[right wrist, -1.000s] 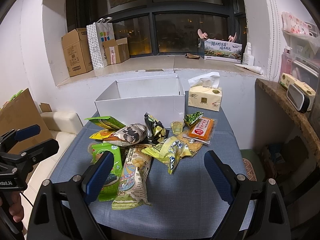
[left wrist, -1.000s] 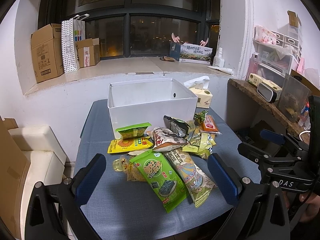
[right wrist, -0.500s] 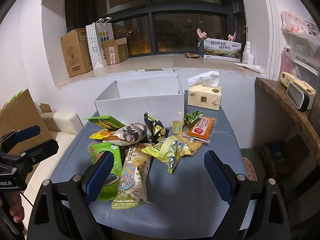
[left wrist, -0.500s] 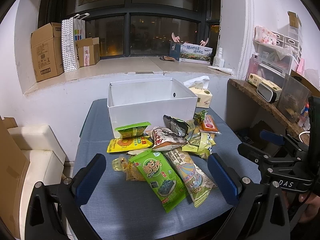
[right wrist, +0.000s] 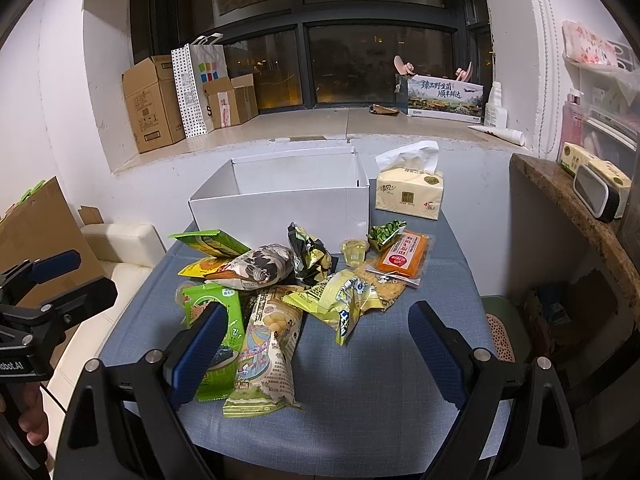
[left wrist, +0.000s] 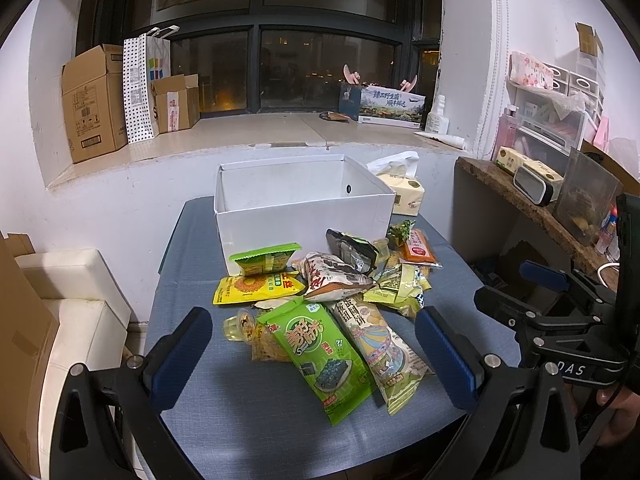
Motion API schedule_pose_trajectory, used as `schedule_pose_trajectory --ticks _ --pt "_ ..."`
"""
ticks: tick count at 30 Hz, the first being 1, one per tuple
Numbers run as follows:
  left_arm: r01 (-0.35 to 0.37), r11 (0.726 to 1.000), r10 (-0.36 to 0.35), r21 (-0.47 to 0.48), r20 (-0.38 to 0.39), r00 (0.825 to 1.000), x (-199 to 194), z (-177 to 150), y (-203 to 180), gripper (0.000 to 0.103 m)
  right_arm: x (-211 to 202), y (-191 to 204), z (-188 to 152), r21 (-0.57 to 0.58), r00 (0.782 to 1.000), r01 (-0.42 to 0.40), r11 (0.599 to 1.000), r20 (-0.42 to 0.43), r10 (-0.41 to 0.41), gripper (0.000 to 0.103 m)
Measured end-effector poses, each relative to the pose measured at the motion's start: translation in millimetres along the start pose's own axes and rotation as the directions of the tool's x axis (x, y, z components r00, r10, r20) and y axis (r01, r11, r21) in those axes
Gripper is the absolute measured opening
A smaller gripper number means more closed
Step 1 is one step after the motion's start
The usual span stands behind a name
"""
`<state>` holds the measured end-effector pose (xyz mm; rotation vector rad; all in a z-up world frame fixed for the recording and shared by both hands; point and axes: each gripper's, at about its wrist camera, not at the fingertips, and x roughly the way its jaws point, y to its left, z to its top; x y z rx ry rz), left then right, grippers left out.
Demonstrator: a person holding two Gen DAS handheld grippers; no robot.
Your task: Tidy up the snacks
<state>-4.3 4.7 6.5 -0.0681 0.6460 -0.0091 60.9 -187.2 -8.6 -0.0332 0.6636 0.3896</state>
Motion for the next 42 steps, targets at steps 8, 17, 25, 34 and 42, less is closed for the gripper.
schedule_pose_trajectory --ticks 8,17,25,34,42 --pt "0.002 1.0 -0.002 -0.006 -0.003 1.0 1.3 -0.5 1.6 0.103 3.7 0.5 -0.8 0.005 1.0 0.002 1.0 -0.008 -0.002 0.095" --pt "0.005 1.0 -0.005 -0.021 -0.014 1.0 4.3 -5.4 7.3 0.103 41.4 -5.9 11.9 0.001 0.997 -0.043 0.999 -0.067 0.043 0.095" --pt "0.0 0.999 -0.001 -0.033 -0.029 1.0 10.4 -10.1 15.0 0.103 152.4 -28.7 42.2 0.145 0.949 -0.18 0.973 -0.235 0.21 0.095" --pt "-0.007 0.997 0.003 -0.073 -0.059 0.998 22.9 -19.1 32.4 0.103 243.6 -25.4 47.5 0.25 0.879 -0.212 0.945 -0.374 0.296 0.055" --pt "0.016 0.994 -0.022 -0.108 -0.055 0.998 27.8 -21.9 44.3 0.103 225.7 -26.2 47.0 0.244 0.892 -0.243 0.939 -0.325 0.315 0.045"
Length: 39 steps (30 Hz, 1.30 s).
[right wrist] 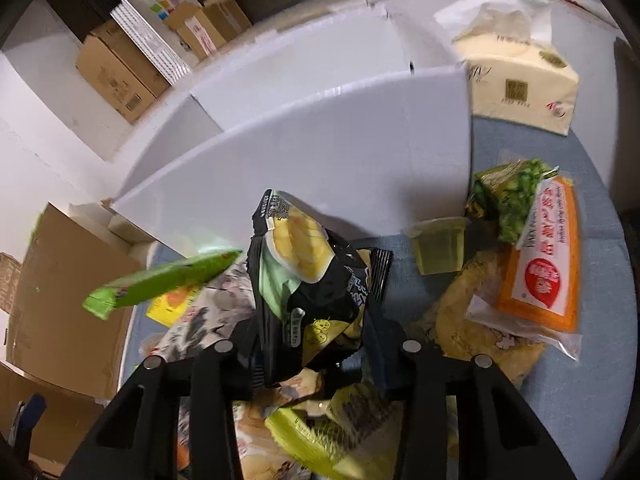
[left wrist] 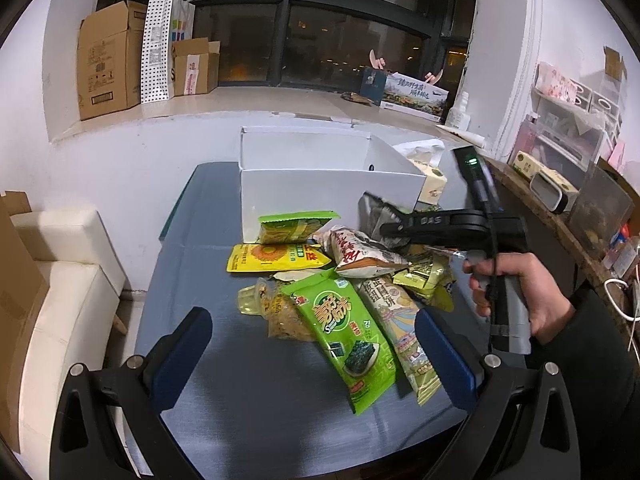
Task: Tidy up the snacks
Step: 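Grasp the black-and-yellow chip bag with the right gripper while the left gripper grasps the green packet, then carry both held packets into the white box and open both grippers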
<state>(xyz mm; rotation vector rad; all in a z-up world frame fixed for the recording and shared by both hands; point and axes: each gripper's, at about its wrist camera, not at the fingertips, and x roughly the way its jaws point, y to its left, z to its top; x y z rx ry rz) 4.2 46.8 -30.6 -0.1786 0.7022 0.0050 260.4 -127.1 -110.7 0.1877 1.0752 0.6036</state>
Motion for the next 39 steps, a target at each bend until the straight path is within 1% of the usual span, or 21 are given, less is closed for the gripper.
schedule_pose_trajectory --ticks 2,4,6,8,10,12,13,15,17,19,22,23,24,25,26,30,34,35,36,37,39 --pt "0.003 1.0 -0.003 0.004 0.004 1.0 1.2 1.6 -0.4 0.103 -13.2 2.2 -2.5 -0.015 0.999 -0.008 1.0 0.039 0.008 0.045" --pt "0.013 1.0 -0.013 0.011 0.011 1.0 3.3 4.7 -1.4 0.103 -38.3 10.2 -9.5 -0.049 0.994 0.013 0.999 0.113 -0.007 0.044" --pt "0.021 0.999 -0.021 0.029 0.022 1.0 8.5 10.7 -2.3 0.103 -61.6 14.0 -17.6 -0.066 0.986 -0.005 0.998 0.165 0.016 0.044" --pt "0.01 0.999 -0.01 0.04 0.024 1.0 18.7 19.2 -1.7 0.103 -84.9 15.7 -30.7 -0.082 0.977 -0.032 0.996 0.208 0.048 0.044" --pt "0.003 0.999 -0.004 0.039 0.018 1.0 32.3 28.1 -0.2 0.103 -108.9 21.3 -48.6 -0.104 0.964 -0.029 0.994 0.259 0.055 0.044" --pt "-0.022 0.999 0.022 0.037 0.013 1.0 51.9 37.0 1.6 0.103 -133.4 24.6 -70.6 -0.106 0.949 -0.035 0.994 0.308 0.066 0.044" --pt "-0.038 0.999 0.038 0.022 0.001 0.999 66.1 41.9 3.9 0.103 -145.5 24.4 -82.9 -0.1 0.941 -0.054 0.994 0.328 0.084 0.044" --pt "-0.032 0.999 0.032 -0.003 -0.018 0.999 90.1 49.2 6.9 0.103 -160.1 24.6 -89.2 -0.089 0.931 -0.07 0.994 0.352 0.097 0.044" --pt "-0.042 0.999 0.041 -0.02 -0.049 0.998 115.3 54.8 8.0 0.103 -174.4 24.0 -104.1 -0.085 0.92 -0.036 0.996 0.386 0.066 0.044" --pt "-0.08 0.996 0.078 -0.026 -0.076 0.994 138.2 60.2 7.7 0.103 -178.3 23.1 -108.3 -0.085 0.918 -0.022 0.996 0.392 0.054 0.044" --pt "-0.106 0.994 0.102 -0.042 -0.085 0.991 167.0 67.6 9.6 0.103 -179.7 22.0 -114.7 -0.09 0.919 -0.008 0.996 0.393 0.043 0.044" --pt "-0.117 0.992 0.111 -0.052 -0.11 0.988 179.9 69.6 12.3 0.103 -178.3 20.1 -115.6 -0.089 0.92 -0.006 0.996 0.39 0.041 0.044" --pt "-0.132 0.99 0.124 -0.055 -0.132 0.984 188.1 69.5 15.3 0.099 -175.2 18.9 -114.8 -0.086 0.922 -0.01 0.996 0.384 0.042 0.044" --pt "-0.15 0.986 0.138 -0.069 -0.153 0.979 196.1 68.9 18.9 0.072 -171.5 17.6 -113.7 -0.083 0.925 -0.014 0.996 0.377 0.045 0.044" --pt "-0.136 0.987 0.121 -0.089 -0.155 0.98 198.9 68.1 22.8 0.066 -169.0 16.0 -113.5 -0.077 0.928 -0.014 0.997 0.371 0.042 0.044" --pt "-0.106 0.984 0.094 -0.143 -0.089 0.992 184.3 66.9 34.1 0.063 -165.1 15.0 -117.4 -0.086 0.93 -0.019 0.996 0.363 0.049 0.044" --pt "-0.048 0.986 0.051 -0.161 0.014 0.999 148.4 68.3 38.9 0.062 -159.1 14.3 -118.1 -0.08 0.936 -0.017 0.997 0.349 0.044 0.044" --pt "-0.02 0.987 0.029 -0.161 0.056 0.998 131.1 68.5 38.4 0.062 -159.2 15.2 -118.5 -0.081 0.936 -0.017 0.997 0.348 0.044 0.044" --pt "-0.01 0.988 0.022 -0.154 0.08 0.997 120.5 69.8 37.8 0.062 -159.4 16.9 -118.9 -0.087 0.935 -0.016 0.996 0.35 0.046 0.044" --pt "0.009 0.991 0.009 -0.136 0.128 0.992 102.2 72.3 34.8 0.062 -159.8 19.3 -118.8 -0.096 0.934 -0.014 0.995 0.353 0.047 0.044" --pt "0.031 0.994 -0.011 -0.103 0.187 0.982 78.6 79.5 29.5 0.062 -159.6 23.3 -116.8 -0.109 0.933 -0.011 0.994 0.357 0.049 0.044"
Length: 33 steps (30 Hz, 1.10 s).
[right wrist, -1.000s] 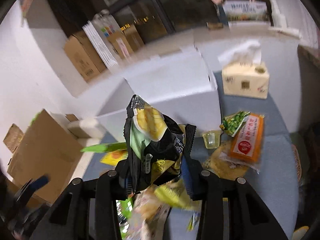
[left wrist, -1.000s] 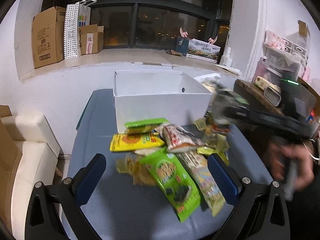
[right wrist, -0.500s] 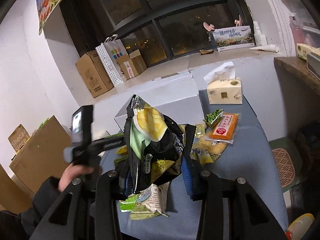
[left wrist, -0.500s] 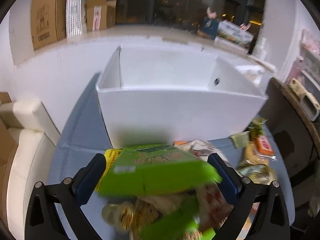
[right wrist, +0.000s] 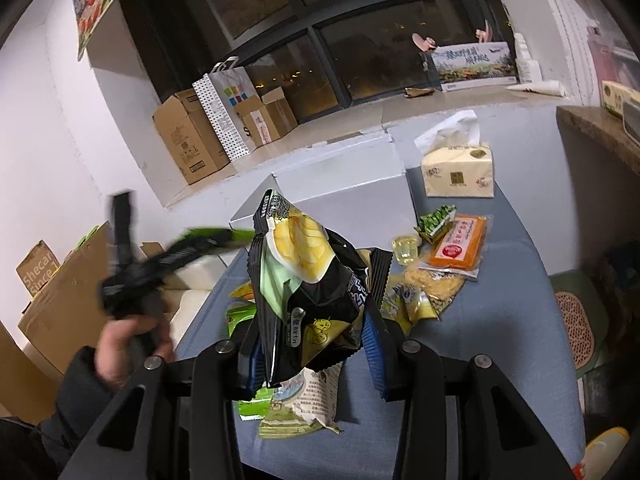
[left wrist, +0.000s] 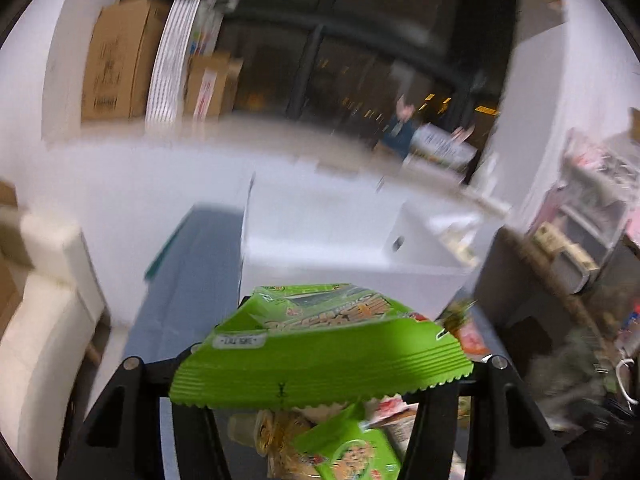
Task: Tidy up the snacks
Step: 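Carry both held packets into the white box and open both grippers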
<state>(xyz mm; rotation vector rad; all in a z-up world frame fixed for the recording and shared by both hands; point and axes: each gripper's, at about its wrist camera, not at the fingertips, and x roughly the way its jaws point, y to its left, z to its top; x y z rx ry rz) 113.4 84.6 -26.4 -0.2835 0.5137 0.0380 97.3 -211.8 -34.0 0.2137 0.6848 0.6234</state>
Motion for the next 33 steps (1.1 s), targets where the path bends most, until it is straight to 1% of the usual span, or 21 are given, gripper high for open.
schedule_pose_trajectory --ticks 1,4,7,10,12,14,15,17,18,20,21,22,23,24,25,26,27,28,29,31,33 --pt "0.013 1.0 -0.014 0.022 0.031 0.999 -10.2 9.0 -5.5 0.062 2.7 1.9 3.3 -0.007 1.0 -0.002 1.0 0.001 0.002 0.044" --pt "0.037 0.997 -0.041 0.06 0.075 0.996 -19.3 34.7 -17.0 0.062 15.1 7.2 19.3 -0.032 1.0 0.001 0.999 -0.003 -0.001 0.045" --pt "0.025 0.994 -0.035 0.105 0.092 0.995 -7.5 62.7 -27.7 0.062 35.5 15.9 49.9 -0.093 0.999 0.045 0.995 0.008 -0.045 0.045" --pt "0.004 0.991 -0.018 0.135 0.098 0.995 8.9 85.6 -33.6 0.062 58.8 16.8 80.6 -0.117 0.996 0.092 0.989 0.005 -0.092 0.045" --pt "-0.004 0.991 -0.007 0.135 0.078 0.997 33.0 100.8 -32.9 0.062 79.8 16.1 106.4 -0.145 0.991 0.13 0.981 0.013 -0.13 0.045" --pt "-0.013 0.992 0.006 0.128 0.056 0.998 51.9 109.2 -29.9 0.062 94.9 15.7 123.4 -0.167 0.986 0.165 0.972 0.028 -0.162 0.045" --pt "-0.025 0.991 0.019 0.134 0.047 0.999 62.3 111.2 -28.5 0.062 107.5 13.8 134.9 -0.173 0.983 0.182 0.968 0.015 -0.182 0.045" --pt "-0.073 0.987 0.071 0.145 0.022 0.997 82.6 115.4 -25.4 0.062 126.6 9.7 150.9 -0.173 0.976 0.214 0.962 0.003 -0.216 0.045" --pt "-0.084 0.985 0.084 0.15 0.006 0.996 92.0 116.5 -24.1 0.062 137.3 8.8 158.9 -0.189 0.97 0.24 0.952 0.008 -0.243 0.045" --pt "-0.089 0.984 0.093 0.157 -0.02 0.995 109.4 117.2 -19.3 0.062 156.3 10.2 169.1 -0.24 0.949 0.308 0.921 0.013 -0.314 0.045" --pt "-0.091 0.983 0.097 0.161 -0.033 0.995 117.0 117.3 -17.0 0.063 167.4 8.5 175.1 -0.248 0.946 0.315 0.916 0.005 -0.324 0.045" --pt "-0.091 0.982 0.099 0.164 -0.042 0.994 122.2 116.5 -15.2 0.063 172.0 7.4 177.8 -0.248 0.948 0.307 0.919 -0.002 -0.317 0.045" --pt "-0.089 0.982 0.099 0.167 -0.058 0.993 130.8 116.6 -12.4 0.068 179.2 6.7 181.3 -0.253 0.949 0.303 0.919 -0.012 -0.316 0.045" --pt "-0.088 0.982 0.101 0.165 -0.071 0.992 134.6 115.3 -11.1 0.072 188.1 6.7 184.8 -0.264 0.942 0.32 0.91 -0.016 -0.336 0.046" --pt "-0.093 0.984 0.107 0.153 -0.087 0.99 140.7 115.3 -8.5 0.081 193.4 6.2 187.7 -0.267 0.938 0.33 0.905 -0.011 -0.346 0.047" --pt "-0.106 0.985 0.121 0.136 -0.106 0.987 146.0 114.6 -4.1 0.097 196.0 6.0 188.9 -0.268 0.939 0.33 0.905 -0.008 -0.344 0.051" --pt "-0.105 0.987 0.119 0.12 -0.118 0.986 148.6 113.5 -0.3 0.102 201.8 4.8 192.0 -0.267 0.938 0.332 0.905 -0.006 -0.346 0.075" --pt "-0.083 0.992 0.095 0.1 -0.12 0.988 148.1 111.5 4.4 0.103 203.7 4.3 192.8 -0.265 0.935 0.343 0.901 -0.002 -0.356 0.097" --pt "-0.071 0.993 0.082 0.09 -0.123 0.989 145.7 108.8 6.5 0.103 202.5 3.9 193.5 -0.259 0.933 0.353 0.899 0.023 -0.359 0.103" --pt "-0.057 0.995 0.067 0.083 -0.121 0.99 138.3 105.0 9.1 0.103 198.4 4.5 193.1 -0.249 0.931 0.364 0.898 0.067 -0.359 0.103" --pt "-0.047 0.995 0.056 0.082 -0.109 0.992 128.6 102.8 9.9 0.103 197.6 4.5 191.7 -0.252 0.935 0.351 0.902 0.049 -0.35 0.103"
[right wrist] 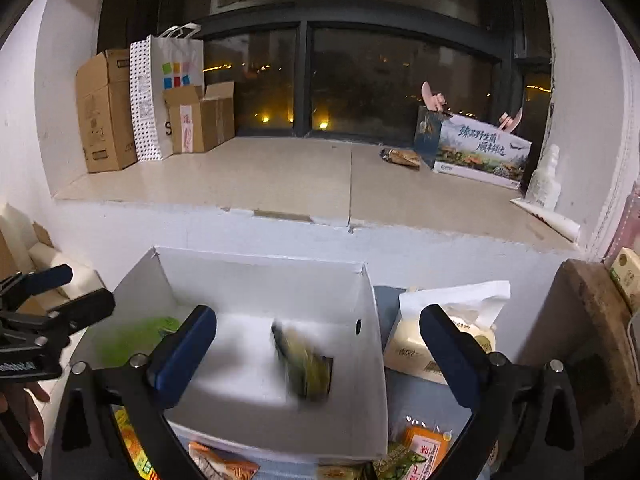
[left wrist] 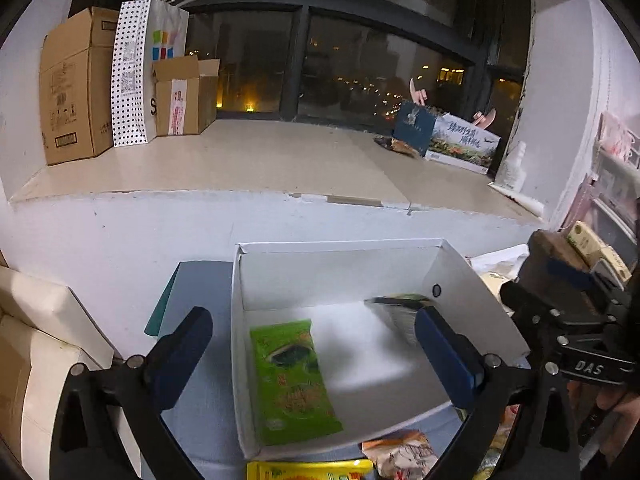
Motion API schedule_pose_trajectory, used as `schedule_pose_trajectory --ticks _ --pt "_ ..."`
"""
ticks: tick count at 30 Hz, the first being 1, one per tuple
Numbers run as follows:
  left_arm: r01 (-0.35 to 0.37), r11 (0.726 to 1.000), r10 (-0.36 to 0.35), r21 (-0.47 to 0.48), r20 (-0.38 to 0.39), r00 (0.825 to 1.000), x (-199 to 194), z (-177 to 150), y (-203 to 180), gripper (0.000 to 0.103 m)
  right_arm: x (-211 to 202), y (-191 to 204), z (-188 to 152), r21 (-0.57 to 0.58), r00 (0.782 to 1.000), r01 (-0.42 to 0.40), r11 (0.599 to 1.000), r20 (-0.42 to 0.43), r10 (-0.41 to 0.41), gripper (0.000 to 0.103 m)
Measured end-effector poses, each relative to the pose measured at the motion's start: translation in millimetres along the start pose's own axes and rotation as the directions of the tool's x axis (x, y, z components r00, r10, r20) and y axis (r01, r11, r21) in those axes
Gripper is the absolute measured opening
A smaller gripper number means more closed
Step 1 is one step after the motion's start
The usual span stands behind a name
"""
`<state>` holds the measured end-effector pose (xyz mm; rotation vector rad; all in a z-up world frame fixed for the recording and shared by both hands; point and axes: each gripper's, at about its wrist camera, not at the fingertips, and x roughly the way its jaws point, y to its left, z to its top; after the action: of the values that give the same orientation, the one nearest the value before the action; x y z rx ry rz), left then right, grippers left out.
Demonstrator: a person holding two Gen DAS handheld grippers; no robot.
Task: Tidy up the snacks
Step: 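Carry both held packets into the white box and open both grippers, then grasp the yellow corn-puff bag with the right gripper while the left grasps the white printed bag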
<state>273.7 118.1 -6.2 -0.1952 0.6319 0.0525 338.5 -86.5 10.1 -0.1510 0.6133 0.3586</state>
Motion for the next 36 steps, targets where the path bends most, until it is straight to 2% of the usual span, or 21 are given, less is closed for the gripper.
schedule_pose_trajectory --ticks 3,6,9,11,14,15,20,24,29,31,34,36 --pt "0.003 1.0 -0.003 0.019 0.015 1.0 -22.3 -6.5 -0.8 0.103 -7.6 -0.8 -6.8 0.008 0.999 -0.038 0.999 -0.026 0.038 0.103" --pt "0.003 0.999 -0.005 0.042 0.034 0.999 -51.4 -15.1 -3.6 0.103 -29.8 -3.0 -17.4 0.024 0.996 -0.089 0.996 -0.011 0.089 0.103" --pt "0.061 0.996 -0.064 0.063 0.045 0.997 -90.4 -36.8 -9.6 0.103 -58.9 -8.7 -31.3 0.05 0.988 -0.154 0.987 0.009 0.154 0.103" --pt "0.073 0.994 -0.077 0.084 0.05 0.996 -110.9 -53.8 -14.8 0.103 -81.7 -12.6 -44.8 0.07 0.98 -0.197 0.978 0.031 0.195 0.103" --pt "0.084 0.992 -0.089 0.095 0.055 0.994 -138.3 -87.0 -22.2 0.103 -119.1 -21.9 -72.6 0.098 0.965 -0.26 0.961 0.072 0.254 0.103" --pt "0.116 0.989 -0.12 0.088 0.04 0.992 -146.5 -102.0 -23.6 0.103 -130.3 -24.0 -83.2 0.102 0.962 -0.269 0.958 0.086 0.261 0.103" --pt "0.155 0.986 -0.155 0.058 0.0 0.988 -170.1 -157.3 -28.5 0.103 -170.5 -32.4 -154.7 0.135 0.962 -0.269 0.954 0.075 0.261 0.103" --pt "0.182 0.983 -0.182 0.03 -0.015 0.983 -182.4 -184.1 -32.3 0.103 -169.0 -36.7 -205.4 0.214 0.962 -0.262 0.941 -0.014 0.271 0.103" --pt "0.188 0.981 -0.188 0.042 -0.017 0.982 -185.0 -193.9 -40.9 0.103 -142.0 -43.9 -229.8 0.327 0.951 -0.259 0.909 -0.08 0.299 0.103" --pt "0.188 0.981 -0.187 0.055 -0.014 0.982 -184.0 -194.9 -44.6 0.103 -124.0 -47.0 -229.7 0.38 0.935 -0.266 0.886 -0.123 0.333 0.103" --pt "0.185 0.981 -0.184 0.053 -0.017 0.983 -182.0 -193.7 -44.9 0.103 -85.4 -49.8 -230.5 0.475 0.899 -0.277 0.835 -0.178 0.4 0.103" --pt "0.189 0.981 -0.188 0.051 -0.016 0.982 -181.1 -192.8 -43.9 0.103 -67.3 -46.3 -231.3 0.494 0.897 -0.241 0.836 -0.216 0.386 0.103"
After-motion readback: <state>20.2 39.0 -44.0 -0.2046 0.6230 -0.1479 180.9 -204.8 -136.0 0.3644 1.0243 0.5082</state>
